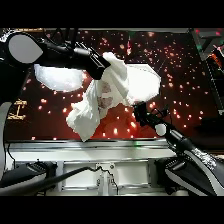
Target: Fold the clothes and pants, and hang the long-sleeved shirts on hangers.
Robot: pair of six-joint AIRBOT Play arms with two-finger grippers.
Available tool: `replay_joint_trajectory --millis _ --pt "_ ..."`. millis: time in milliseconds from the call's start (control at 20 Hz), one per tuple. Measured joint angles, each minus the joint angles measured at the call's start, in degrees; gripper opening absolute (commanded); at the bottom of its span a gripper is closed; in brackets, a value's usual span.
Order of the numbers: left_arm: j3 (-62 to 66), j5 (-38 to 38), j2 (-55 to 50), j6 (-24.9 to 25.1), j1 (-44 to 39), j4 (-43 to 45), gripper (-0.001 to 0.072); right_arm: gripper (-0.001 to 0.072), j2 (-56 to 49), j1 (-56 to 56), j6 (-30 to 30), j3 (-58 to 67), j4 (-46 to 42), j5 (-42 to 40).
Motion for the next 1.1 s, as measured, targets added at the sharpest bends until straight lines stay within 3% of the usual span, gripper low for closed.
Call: replay_joint_trajectory --millis 450,600,1000,1100 --pt "-0.02 3.65 0.22 -0.02 0.00 0.00 0.0010 0.0326 -4.66 0.50 -3.10 4.59 0.02 2.36" --pt "-0.02 5.27 0.33 0.00 0.00 0.02 0.0010 0.0280 -5.11 0.90 -3.23 4.87 0.00 2.36" --pt "-0.02 5.31 1.75 -0.02 0.00 -0.02 0.0010 0.0278 -5.42 1.11 -3.28 5.09 0.04 -3.65" --pt "-0.02 4.98 2.56 -0.02 0.00 -0.02 0.0010 0.0233 -5.81 1.11 -3.26 5.27 0.20 -5.53"
